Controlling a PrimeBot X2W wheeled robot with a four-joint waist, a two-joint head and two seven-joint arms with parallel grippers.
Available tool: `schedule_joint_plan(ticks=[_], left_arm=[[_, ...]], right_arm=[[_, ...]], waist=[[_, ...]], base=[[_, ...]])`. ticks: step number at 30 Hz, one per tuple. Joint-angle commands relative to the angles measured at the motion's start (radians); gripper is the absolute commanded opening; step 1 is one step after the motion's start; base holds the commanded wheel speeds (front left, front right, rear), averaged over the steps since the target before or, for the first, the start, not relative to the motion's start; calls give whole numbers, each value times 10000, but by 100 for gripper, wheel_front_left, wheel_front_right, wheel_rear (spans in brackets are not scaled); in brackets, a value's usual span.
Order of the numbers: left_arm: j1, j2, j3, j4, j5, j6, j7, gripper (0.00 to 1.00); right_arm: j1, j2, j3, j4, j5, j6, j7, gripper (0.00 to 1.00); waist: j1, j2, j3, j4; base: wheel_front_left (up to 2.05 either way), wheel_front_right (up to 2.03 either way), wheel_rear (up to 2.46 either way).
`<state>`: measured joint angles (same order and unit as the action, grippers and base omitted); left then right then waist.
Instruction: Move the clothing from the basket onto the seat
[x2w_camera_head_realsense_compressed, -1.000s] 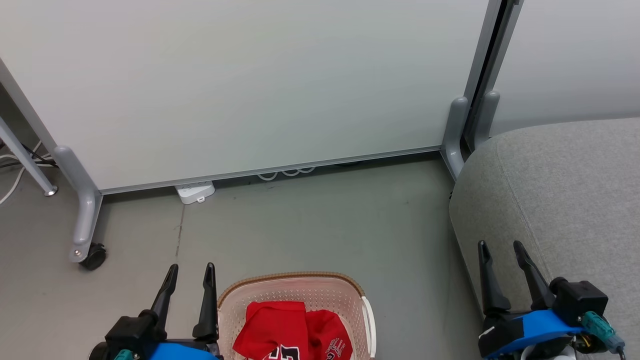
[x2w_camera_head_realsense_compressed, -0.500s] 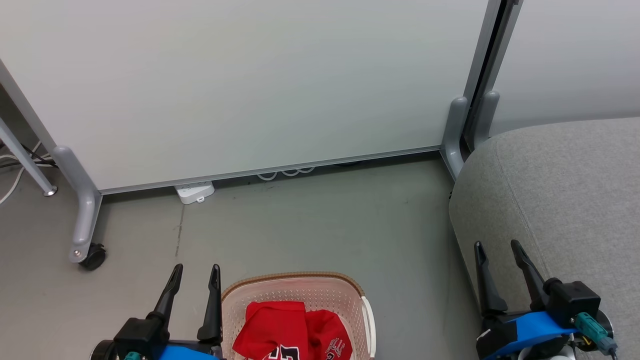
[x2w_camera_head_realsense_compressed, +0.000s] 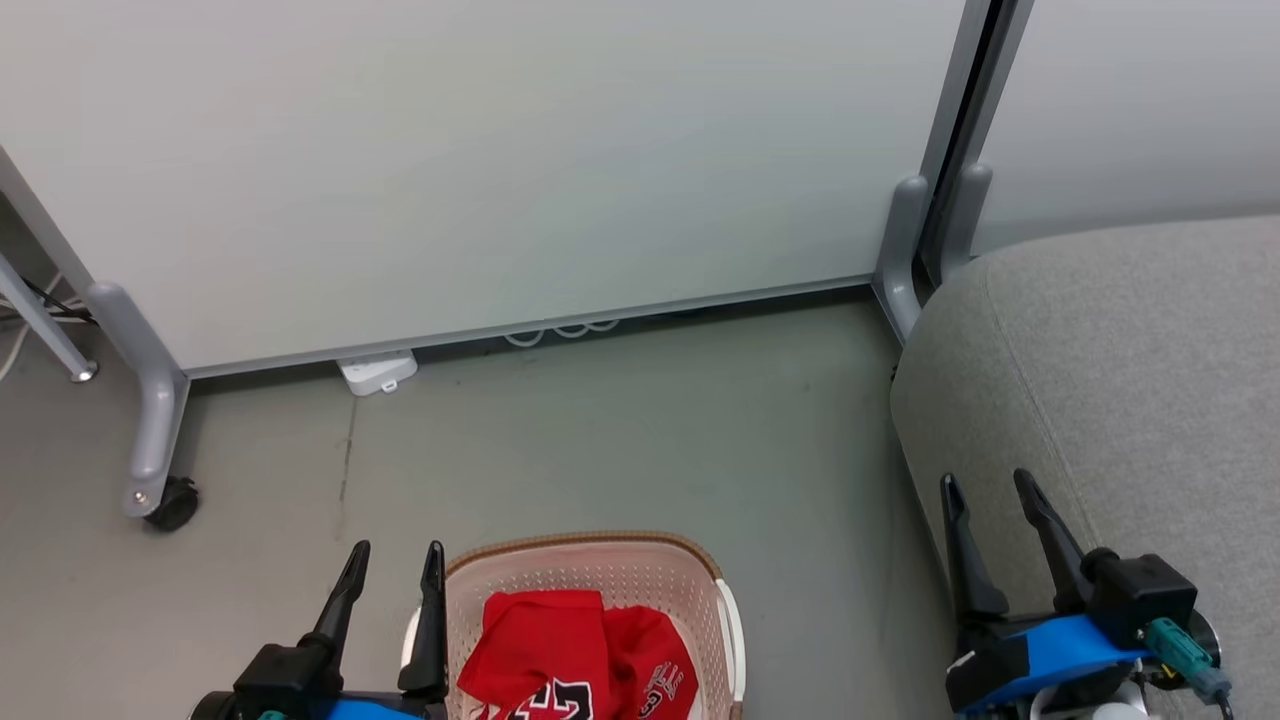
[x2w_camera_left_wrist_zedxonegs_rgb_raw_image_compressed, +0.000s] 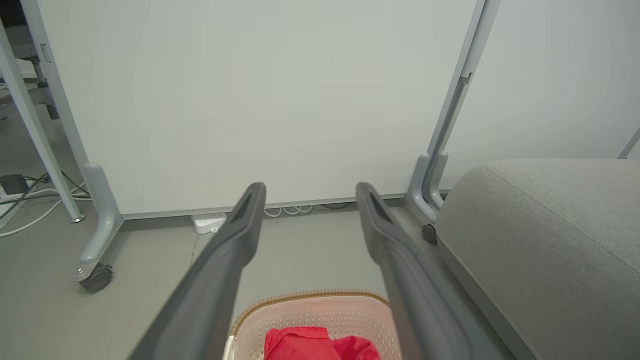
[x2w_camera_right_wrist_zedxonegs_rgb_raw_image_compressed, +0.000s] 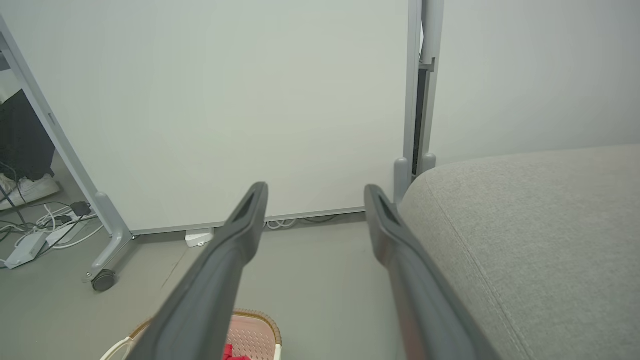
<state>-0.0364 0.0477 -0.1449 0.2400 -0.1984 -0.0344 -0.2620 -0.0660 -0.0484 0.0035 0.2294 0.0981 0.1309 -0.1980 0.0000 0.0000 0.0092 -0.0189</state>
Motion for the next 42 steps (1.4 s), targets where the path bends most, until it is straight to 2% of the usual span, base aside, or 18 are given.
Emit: schedule_joint_plan(ticks=[1,9,15,25,37,42], left_arm=[[-62,49,-29,79,35,-50,-42,100],[-976,143,-263,1182,219,-346,-39,100],[-1963,335,-385,2886,114,-562,106,100],[-3761,575,-738,5698,-336,-885,1116,100],[-5243,1072,-847,7623,-652,-926,2182,100],[-5625,1302,-696,8207,-805,-716,2418,100]], right_arm=[[-200,-34,51,-136,30,-3,-5,100],[-1095,-32,248,-608,-58,-3,-81,100],[-1853,-28,599,-747,102,-3,-225,100],[-2625,-26,1293,-535,683,-5,-519,100],[-3130,-25,1773,-549,1289,-5,-681,100],[-3243,-25,1937,-838,1528,-5,-679,100]], waist=[[0,0,312,-104],[0,0,1920,-485],[0,0,3256,-912],[0,0,4954,-1596],[0,0,6283,-2374],[0,0,6700,-2665]], base=[[0,0,0],[0,0,0],[0,0,0],[0,0,0],[0,0,0],[0,0,0]])
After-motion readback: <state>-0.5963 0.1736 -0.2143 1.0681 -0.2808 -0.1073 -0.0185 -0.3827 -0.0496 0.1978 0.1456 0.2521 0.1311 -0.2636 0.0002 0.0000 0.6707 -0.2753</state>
